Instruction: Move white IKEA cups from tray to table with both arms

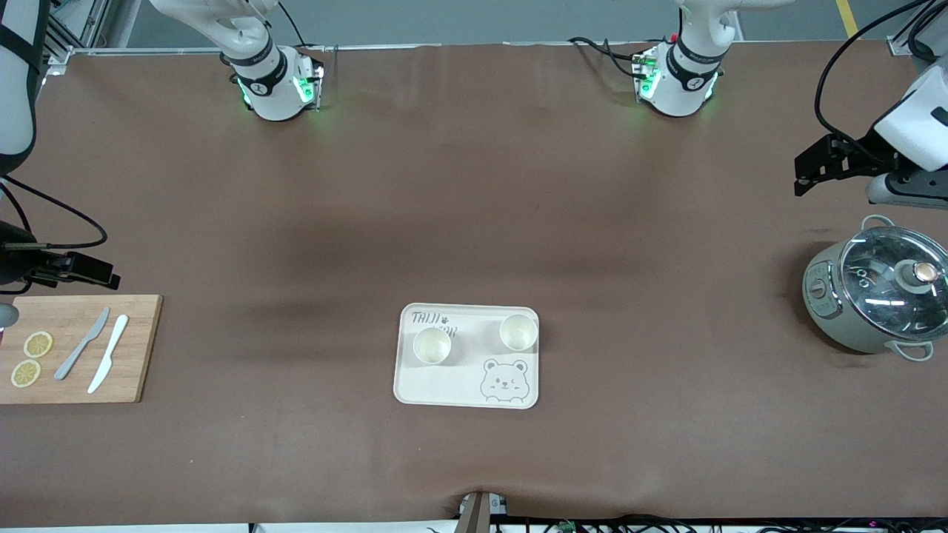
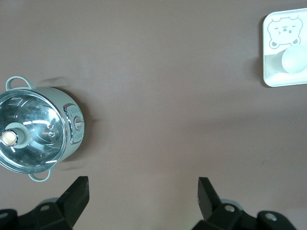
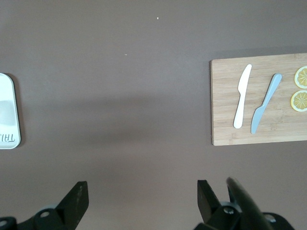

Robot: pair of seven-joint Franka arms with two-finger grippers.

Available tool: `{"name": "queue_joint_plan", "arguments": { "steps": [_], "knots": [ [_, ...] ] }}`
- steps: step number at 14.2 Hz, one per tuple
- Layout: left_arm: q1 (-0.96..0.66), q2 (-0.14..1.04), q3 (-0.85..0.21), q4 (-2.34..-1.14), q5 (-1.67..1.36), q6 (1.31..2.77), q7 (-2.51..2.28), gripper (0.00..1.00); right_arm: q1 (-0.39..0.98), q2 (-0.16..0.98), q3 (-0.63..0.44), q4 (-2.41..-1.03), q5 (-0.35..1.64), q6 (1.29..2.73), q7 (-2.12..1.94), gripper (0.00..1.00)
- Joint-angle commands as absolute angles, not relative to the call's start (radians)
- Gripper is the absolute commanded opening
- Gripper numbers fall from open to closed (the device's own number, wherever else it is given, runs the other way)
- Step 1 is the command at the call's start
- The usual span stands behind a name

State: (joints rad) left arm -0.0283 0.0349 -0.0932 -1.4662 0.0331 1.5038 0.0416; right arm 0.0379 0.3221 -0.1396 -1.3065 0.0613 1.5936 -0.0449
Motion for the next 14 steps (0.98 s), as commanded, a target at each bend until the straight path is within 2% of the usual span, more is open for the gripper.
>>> {"name": "queue_joint_plan", "arguments": {
  "steps": [1,8,14],
  "knots": [
    [-0.031,0.038,-0.097,-1.454,0.054,1.488,0.045,1.00,0.040,0.307,-0.132,-1.325,0.044,1.597,-0.025,1.00],
    [-0.046,0.070,-0.107,-1.453,0.052,1.497,0.028,1.00,0.040,0.288,-0.130,-1.348,0.044,1.595,-0.025,1.00],
    [-0.109,0.238,-0.160,-1.353,0.049,1.502,-0.182,1.00,0.040,0.169,-0.130,-1.512,0.043,1.641,-0.026,1.00]
  ]
}}
